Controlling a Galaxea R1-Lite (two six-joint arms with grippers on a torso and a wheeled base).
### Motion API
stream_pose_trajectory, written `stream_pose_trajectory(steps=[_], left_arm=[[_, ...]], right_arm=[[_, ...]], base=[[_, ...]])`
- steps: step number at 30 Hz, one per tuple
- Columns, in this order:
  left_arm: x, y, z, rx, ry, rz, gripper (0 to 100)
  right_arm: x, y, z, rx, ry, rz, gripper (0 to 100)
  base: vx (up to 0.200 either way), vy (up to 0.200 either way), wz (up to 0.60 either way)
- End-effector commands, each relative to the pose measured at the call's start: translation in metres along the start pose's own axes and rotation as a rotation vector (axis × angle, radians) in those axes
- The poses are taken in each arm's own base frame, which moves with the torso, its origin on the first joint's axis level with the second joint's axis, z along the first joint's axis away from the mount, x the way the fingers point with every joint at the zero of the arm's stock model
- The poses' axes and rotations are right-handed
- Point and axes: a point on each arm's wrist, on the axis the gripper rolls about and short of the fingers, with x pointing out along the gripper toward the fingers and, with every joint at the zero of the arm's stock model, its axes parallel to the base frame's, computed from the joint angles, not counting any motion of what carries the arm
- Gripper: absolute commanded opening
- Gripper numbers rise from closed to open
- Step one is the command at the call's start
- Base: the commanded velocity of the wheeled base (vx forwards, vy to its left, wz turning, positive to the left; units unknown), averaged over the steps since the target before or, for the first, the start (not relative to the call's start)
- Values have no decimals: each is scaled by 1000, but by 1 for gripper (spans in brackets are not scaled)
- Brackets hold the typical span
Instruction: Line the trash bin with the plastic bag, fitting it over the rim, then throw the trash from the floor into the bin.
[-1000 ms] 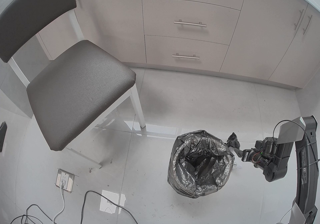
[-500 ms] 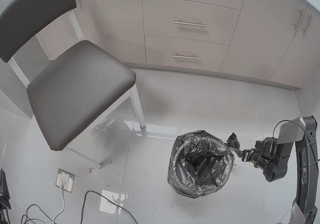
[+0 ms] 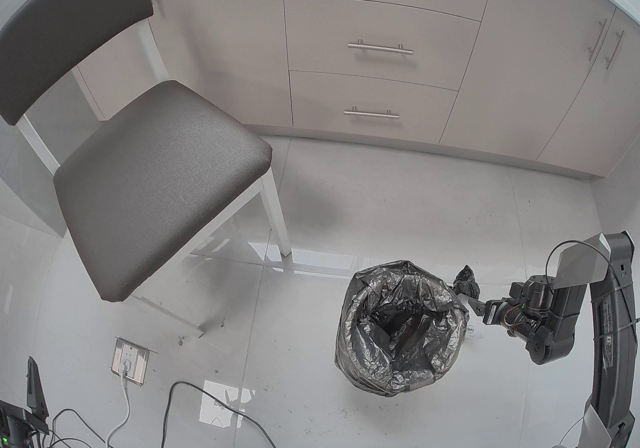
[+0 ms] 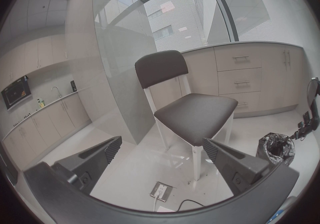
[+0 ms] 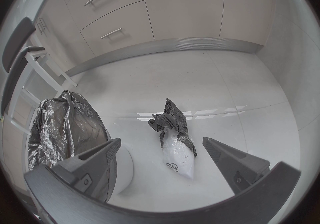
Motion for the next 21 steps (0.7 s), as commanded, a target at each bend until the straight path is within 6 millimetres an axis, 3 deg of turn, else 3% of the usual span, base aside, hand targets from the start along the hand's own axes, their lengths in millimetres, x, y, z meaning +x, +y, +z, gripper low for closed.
stream_pose_trajectory(steps=[1, 9, 14, 20, 21], left_arm=[[0, -3, -9, -52, 23, -88, 100], [-1, -7, -10, -198, 48, -270, 100], [-2, -9, -10, -182, 61, -355, 100], [-2, -7, -9, -209, 65, -294, 100], [-2, -6, -9, -217, 67, -236, 100]], right_arm=[[0, 1, 1, -4, -16, 0, 100], [0, 5, 0, -9, -9, 8, 100], [-6, 17, 6, -21, -17, 26, 100], [-29, 47, 25, -55, -42, 87, 100], [-45, 60, 38, -70, -67, 122, 100]], base=[[0, 0, 0], [0, 0, 0], [0, 0, 0], [0, 0, 0], [0, 0, 0]])
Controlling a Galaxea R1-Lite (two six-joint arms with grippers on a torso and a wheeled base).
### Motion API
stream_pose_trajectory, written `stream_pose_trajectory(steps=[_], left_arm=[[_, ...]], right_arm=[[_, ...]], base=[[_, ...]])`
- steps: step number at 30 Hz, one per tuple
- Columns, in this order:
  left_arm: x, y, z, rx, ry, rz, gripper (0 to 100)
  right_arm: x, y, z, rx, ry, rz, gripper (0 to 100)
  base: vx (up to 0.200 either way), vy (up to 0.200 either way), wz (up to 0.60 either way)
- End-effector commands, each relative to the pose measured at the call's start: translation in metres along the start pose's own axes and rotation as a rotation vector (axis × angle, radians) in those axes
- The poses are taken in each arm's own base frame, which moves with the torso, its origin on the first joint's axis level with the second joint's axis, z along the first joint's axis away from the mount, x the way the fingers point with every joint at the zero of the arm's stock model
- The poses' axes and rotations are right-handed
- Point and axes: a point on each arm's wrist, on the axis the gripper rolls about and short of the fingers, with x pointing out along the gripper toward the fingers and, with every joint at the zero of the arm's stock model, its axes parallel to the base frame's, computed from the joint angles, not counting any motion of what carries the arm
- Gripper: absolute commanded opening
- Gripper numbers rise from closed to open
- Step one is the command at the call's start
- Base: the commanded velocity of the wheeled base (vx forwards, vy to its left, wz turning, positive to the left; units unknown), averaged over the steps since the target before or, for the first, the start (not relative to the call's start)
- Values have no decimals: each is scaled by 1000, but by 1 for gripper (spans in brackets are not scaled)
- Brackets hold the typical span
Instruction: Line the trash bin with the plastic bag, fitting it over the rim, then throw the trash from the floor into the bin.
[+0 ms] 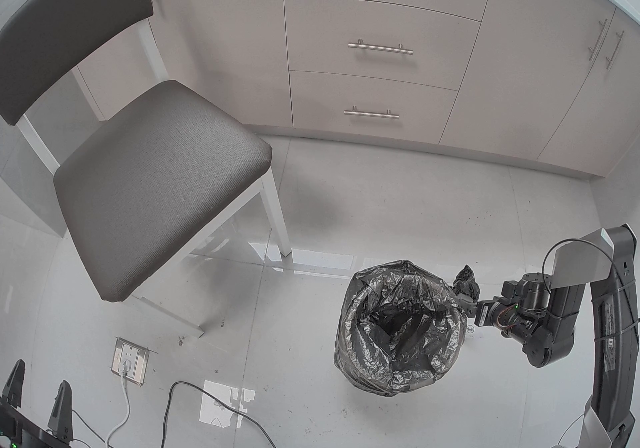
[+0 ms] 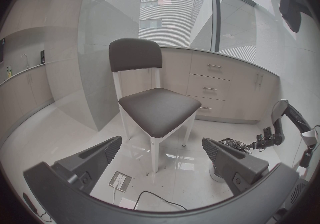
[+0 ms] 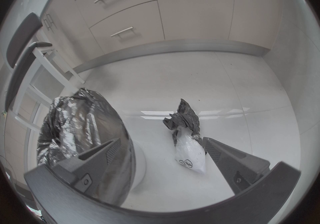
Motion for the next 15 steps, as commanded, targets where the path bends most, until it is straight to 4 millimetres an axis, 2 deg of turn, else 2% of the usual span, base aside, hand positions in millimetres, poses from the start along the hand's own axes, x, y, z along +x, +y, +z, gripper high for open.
stream_pose_trajectory(steps=[1, 3, 5, 6, 8, 11, 15], left_arm=[[-1, 2, -1, -23, -17, 99, 100], [-1, 3, -1, -24, -20, 108, 100], [-1, 2, -1, -24, -19, 107, 100], [-1, 2, -1, -23, -19, 105, 100], [-1, 2, -1, -20, -17, 101, 100], [-1, 2, -1, -17, -16, 90, 100], [-1, 1, -1, 2, -10, 49, 100]], right_arm=[[-36, 36, 37, -44, -91, 87, 100], [-50, 49, 47, -61, -115, 120, 100], [-55, 53, 51, -67, -126, 131, 100], [-67, 60, 61, -77, -162, 154, 100], [-74, 65, 67, -81, -181, 168, 100], [-81, 68, 68, -83, -185, 181, 100], [-79, 76, 59, -92, -148, 206, 100]], base=[[0, 0, 0], [0, 0, 0], [0, 0, 0], [0, 0, 0], [0, 0, 0], [0, 0, 0], [0, 0, 0]])
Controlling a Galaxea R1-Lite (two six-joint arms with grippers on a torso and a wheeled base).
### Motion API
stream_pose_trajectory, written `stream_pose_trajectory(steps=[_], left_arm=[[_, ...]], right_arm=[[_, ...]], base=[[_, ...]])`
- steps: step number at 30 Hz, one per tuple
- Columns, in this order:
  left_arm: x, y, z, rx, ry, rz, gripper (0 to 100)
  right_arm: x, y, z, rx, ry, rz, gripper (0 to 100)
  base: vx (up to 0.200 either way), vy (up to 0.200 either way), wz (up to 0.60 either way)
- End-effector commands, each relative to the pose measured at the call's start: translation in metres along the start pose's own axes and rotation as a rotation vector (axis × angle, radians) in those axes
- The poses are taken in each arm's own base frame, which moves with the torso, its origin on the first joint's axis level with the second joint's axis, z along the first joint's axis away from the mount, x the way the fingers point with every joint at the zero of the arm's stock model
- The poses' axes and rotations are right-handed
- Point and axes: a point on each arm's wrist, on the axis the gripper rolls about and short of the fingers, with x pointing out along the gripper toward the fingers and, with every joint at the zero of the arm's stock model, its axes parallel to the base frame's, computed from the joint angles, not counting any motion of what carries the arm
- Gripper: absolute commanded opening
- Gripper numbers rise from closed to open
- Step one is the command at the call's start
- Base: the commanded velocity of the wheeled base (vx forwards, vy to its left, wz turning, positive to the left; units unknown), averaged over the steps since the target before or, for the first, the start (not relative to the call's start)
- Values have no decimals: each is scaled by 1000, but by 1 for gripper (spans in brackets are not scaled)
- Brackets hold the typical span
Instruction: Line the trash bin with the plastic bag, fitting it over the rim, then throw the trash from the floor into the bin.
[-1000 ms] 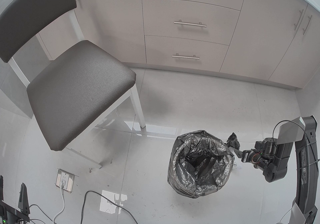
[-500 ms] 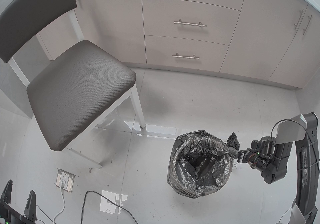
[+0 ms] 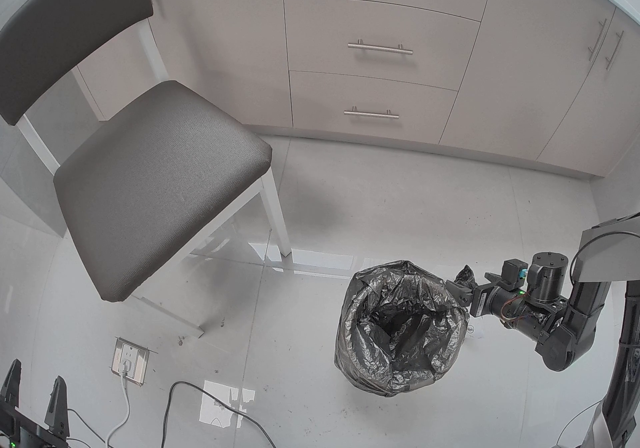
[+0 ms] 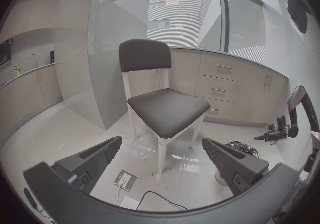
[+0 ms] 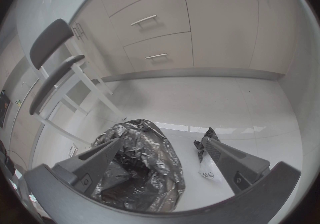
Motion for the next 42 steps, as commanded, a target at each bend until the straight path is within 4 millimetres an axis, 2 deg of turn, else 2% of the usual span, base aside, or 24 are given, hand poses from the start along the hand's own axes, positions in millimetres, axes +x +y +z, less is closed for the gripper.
stream_pose_trajectory(steps=[1, 7, 10, 12, 15, 16, 18, 25, 32, 36, 42], left_arm=[[-1, 0, -1, 13, -5, -16, 100], [-1, 0, 0, 38, 0, -18, 100], [-1, -1, -1, 46, 4, -35, 100], [-1, -1, 0, 38, 3, -40, 100], [-1, -1, 0, 37, 3, -37, 100], [-1, -1, 0, 37, 2, -32, 100], [-1, -1, 0, 35, 1, -32, 100], [-2, -1, 0, 18, 1, -32, 100], [-2, -1, 0, 17, 1, -32, 100], [-2, -1, 0, 15, -1, -32, 100], [-2, 0, 0, 5, 1, -25, 100]], right_arm=[[-5, 15, 2, -14, -11, 47, 100], [3, 25, -18, 3, 57, 63, 100], [7, 44, -23, 52, 68, 118, 100], [18, 55, -23, 70, 50, 151, 100], [25, 59, -25, 63, 43, 159, 100], [36, 65, -26, 55, 21, 163, 100], [41, 70, -26, 50, 6, 169, 100], [56, 71, -42, 45, 28, 170, 100], [65, 74, -49, 44, 33, 177, 100], [78, 70, -50, 49, 4, 168, 100], [85, 62, -54, 57, 6, 144, 100]], base=[[0, 0, 0], [0, 0, 0], [0, 0, 0], [0, 0, 0], [0, 0, 0], [0, 0, 0], [0, 0, 0], [0, 0, 0], [0, 0, 0], [0, 0, 0], [0, 0, 0]])
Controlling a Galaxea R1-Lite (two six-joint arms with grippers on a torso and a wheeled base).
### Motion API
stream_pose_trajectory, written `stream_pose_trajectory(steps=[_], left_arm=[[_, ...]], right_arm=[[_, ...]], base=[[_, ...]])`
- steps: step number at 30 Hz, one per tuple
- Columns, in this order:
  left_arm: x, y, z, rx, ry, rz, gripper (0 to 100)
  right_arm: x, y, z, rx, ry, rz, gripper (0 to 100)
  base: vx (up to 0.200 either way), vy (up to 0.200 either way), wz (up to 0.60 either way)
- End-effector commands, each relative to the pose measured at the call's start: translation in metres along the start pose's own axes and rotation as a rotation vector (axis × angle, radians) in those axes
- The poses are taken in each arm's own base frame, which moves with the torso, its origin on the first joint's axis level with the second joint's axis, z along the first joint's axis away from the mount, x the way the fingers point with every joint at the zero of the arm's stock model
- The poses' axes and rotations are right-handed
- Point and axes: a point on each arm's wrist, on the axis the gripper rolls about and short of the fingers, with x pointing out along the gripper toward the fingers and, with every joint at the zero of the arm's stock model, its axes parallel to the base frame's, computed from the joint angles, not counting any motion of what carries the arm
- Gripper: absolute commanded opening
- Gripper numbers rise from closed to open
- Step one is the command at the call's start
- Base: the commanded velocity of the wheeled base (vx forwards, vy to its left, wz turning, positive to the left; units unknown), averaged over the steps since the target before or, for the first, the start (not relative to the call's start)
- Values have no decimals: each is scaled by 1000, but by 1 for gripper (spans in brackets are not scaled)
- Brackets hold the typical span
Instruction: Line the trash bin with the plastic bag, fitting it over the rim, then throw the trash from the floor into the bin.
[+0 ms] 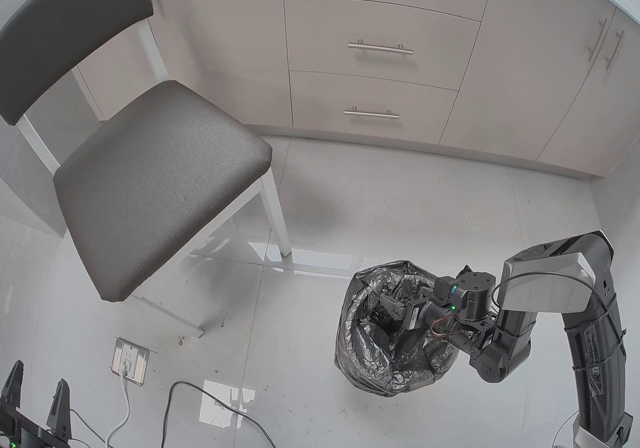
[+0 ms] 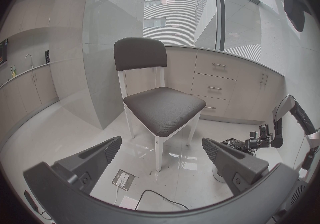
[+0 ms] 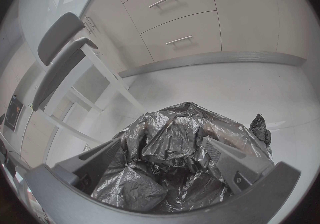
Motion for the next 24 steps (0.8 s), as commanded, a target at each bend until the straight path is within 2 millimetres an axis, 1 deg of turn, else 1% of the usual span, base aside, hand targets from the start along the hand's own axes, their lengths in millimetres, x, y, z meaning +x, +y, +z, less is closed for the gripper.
stream_pose_trajectory(steps=[1, 5, 12, 19, 22, 24], left_arm=[[-1, 0, -1, -2, -13, 7, 100], [-2, 1, 0, -2, -12, 30, 100], [-1, 2, -2, 5, -6, 61, 100], [-1, 1, -3, 32, 9, 21, 100], [1, 0, -8, 75, 26, -43, 100], [1, 0, -8, 78, 31, -46, 100]], right_arm=[[3, -6, -5, 5, -2, -10, 100], [1, -6, -2, 5, -6, -11, 100], [-15, 1, 8, 0, -11, -33, 100], [-19, 6, 16, -5, -31, -25, 100], [-18, 10, 15, -11, -28, -12, 100], [-18, 11, 13, -14, -22, -10, 100]], base=[[0, 0, 0], [0, 0, 0], [0, 0, 0], [0, 0, 0], [0, 0, 0], [0, 0, 0]])
